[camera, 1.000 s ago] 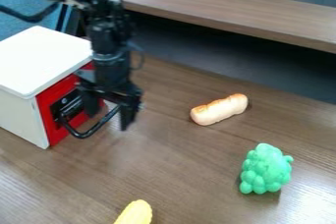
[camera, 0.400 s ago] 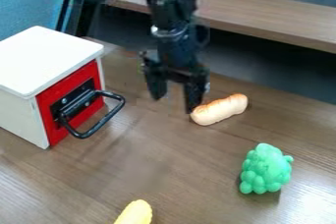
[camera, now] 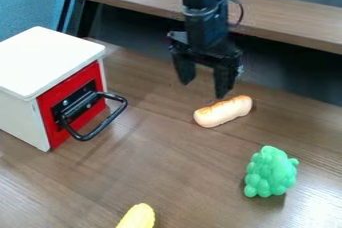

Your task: Closed the drawer

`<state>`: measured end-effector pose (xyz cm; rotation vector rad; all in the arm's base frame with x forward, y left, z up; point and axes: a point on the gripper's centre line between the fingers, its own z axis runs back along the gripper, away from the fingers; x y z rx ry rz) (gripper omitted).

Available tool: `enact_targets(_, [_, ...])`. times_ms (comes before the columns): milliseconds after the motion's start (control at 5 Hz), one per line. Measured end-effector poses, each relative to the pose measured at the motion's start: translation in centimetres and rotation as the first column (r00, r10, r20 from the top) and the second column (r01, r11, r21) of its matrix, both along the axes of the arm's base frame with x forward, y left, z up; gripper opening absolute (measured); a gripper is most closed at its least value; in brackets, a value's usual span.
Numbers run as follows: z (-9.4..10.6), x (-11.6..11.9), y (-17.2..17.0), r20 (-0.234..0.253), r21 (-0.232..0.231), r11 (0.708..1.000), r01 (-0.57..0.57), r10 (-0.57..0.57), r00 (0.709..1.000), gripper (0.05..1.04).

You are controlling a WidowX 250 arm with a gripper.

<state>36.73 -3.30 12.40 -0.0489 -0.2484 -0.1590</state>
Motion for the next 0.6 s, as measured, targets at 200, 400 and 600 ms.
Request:
enact_targets(200, [0.1,0.0,-0.1,0.0,-0.006,1.0,-0.002,0.002,1.0,0.999])
enact_targets(400, [0.3,-0.5,0.0,0.006,-0.004,1.0,0.005,-0.005,1.0,0.999])
enact_targets(600, [0.7,-1.1,0.1,0.022,-0.001,1.0,0.013,-0.013,1.0,0.999])
